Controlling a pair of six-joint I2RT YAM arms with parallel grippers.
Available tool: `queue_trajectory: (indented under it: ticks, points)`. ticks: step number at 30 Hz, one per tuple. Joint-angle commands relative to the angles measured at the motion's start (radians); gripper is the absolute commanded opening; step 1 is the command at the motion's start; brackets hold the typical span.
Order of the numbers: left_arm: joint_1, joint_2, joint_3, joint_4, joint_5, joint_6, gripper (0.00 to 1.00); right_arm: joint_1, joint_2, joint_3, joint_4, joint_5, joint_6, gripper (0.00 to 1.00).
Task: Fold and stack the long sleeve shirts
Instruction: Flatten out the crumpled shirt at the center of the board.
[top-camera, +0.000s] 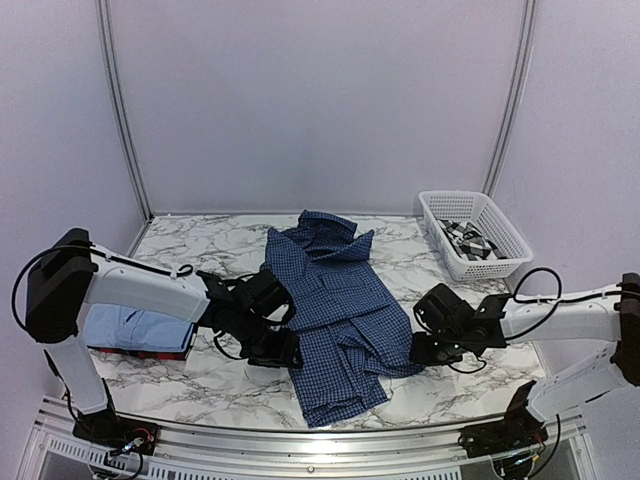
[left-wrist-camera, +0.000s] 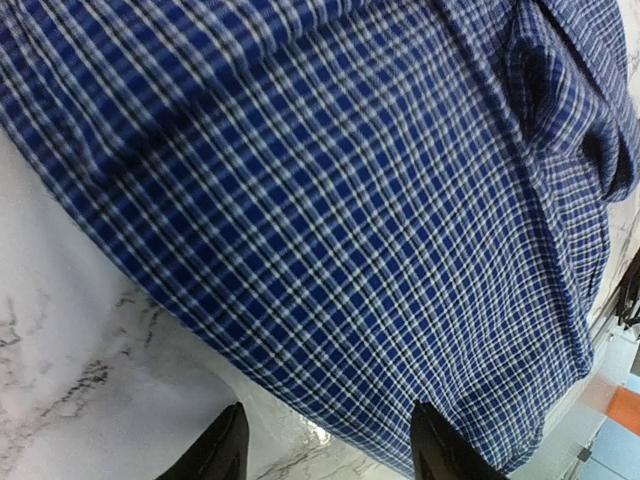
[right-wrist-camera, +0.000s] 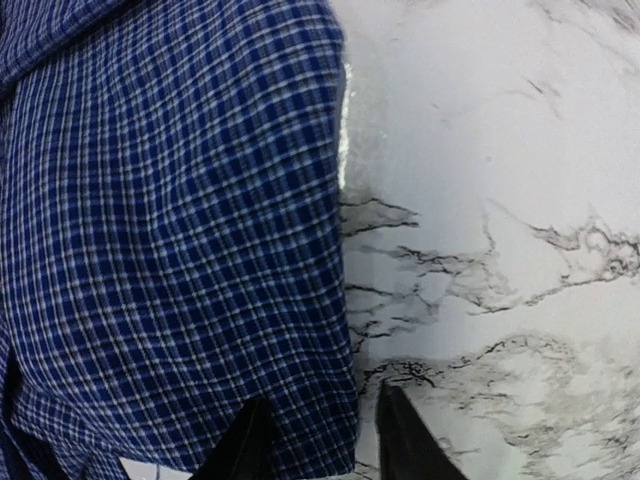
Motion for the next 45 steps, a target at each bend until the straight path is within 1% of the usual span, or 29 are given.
queue_trajectory:
  ticks: [1, 2, 3, 5, 8, 10, 12, 17, 18, 21, 22, 24, 26, 31, 33, 38, 42, 45]
  points:
    - [-0.05, 0.059, 0.022, 0.014, -0.001, -0.047, 0.52, -0.033, -0.024, 0.002, 0.048, -0.006, 0.003, 0.26]
    - [-0.064, 0.069, 0.028, 0.014, -0.005, -0.054, 0.5, -0.04, -0.028, 0.003, 0.04, 0.004, 0.002, 0.19]
    - [-0.072, 0.08, 0.033, 0.013, -0.012, -0.062, 0.47, -0.05, -0.031, 0.005, 0.034, 0.012, -0.001, 0.15]
    - [-0.083, 0.098, 0.044, 0.015, -0.025, -0.08, 0.4, -0.076, -0.045, 0.006, 0.014, 0.028, -0.007, 0.09]
    - [-0.089, 0.111, 0.058, 0.015, -0.044, -0.098, 0.21, -0.119, -0.07, 0.007, -0.016, 0.045, -0.017, 0.01]
    - [-0.088, 0.103, 0.055, 0.013, -0.057, -0.1, 0.09, -0.147, -0.092, 0.008, -0.028, 0.05, -0.026, 0.0]
    - [-0.082, 0.081, 0.037, -0.004, -0.061, -0.088, 0.0, -0.155, -0.11, 0.012, -0.036, 0.047, -0.031, 0.0]
    - [-0.04, -0.011, -0.048, -0.066, -0.064, -0.043, 0.0, -0.147, -0.14, 0.016, -0.057, -0.02, -0.05, 0.0]
    - [-0.032, -0.025, -0.065, -0.071, -0.061, -0.037, 0.0, -0.131, -0.149, 0.018, -0.058, -0.035, -0.049, 0.05]
    - [-0.022, -0.044, -0.087, -0.084, -0.053, -0.029, 0.0, -0.049, -0.159, 0.025, -0.06, -0.045, -0.019, 0.32]
    - [-0.022, -0.044, -0.091, -0.086, -0.049, -0.03, 0.0, -0.019, -0.154, 0.028, -0.064, -0.045, -0.002, 0.37]
    - [-0.022, -0.041, -0.091, -0.083, -0.045, -0.036, 0.0, 0.038, -0.138, 0.03, -0.055, -0.049, 0.033, 0.4]
    - [-0.022, -0.04, -0.088, -0.085, -0.046, -0.038, 0.0, 0.095, -0.112, 0.028, -0.035, -0.055, 0.064, 0.47]
    - [-0.022, -0.044, -0.087, -0.083, -0.045, -0.044, 0.0, 0.209, -0.022, 0.024, 0.005, -0.055, 0.129, 0.5]
    - [-0.022, -0.048, -0.093, -0.084, -0.045, -0.045, 0.0, 0.228, 0.008, 0.021, 0.013, -0.051, 0.146, 0.5]
    - [-0.022, -0.06, -0.109, -0.084, -0.042, -0.051, 0.0, 0.245, 0.032, 0.017, 0.021, -0.032, 0.169, 0.4]
    - [-0.022, -0.067, -0.118, -0.085, -0.042, -0.05, 0.0, 0.246, 0.021, 0.017, -0.015, 0.003, 0.182, 0.22]
    - [-0.022, -0.071, -0.122, -0.09, -0.043, -0.042, 0.0, 0.244, 0.002, 0.021, -0.038, 0.02, 0.183, 0.05]
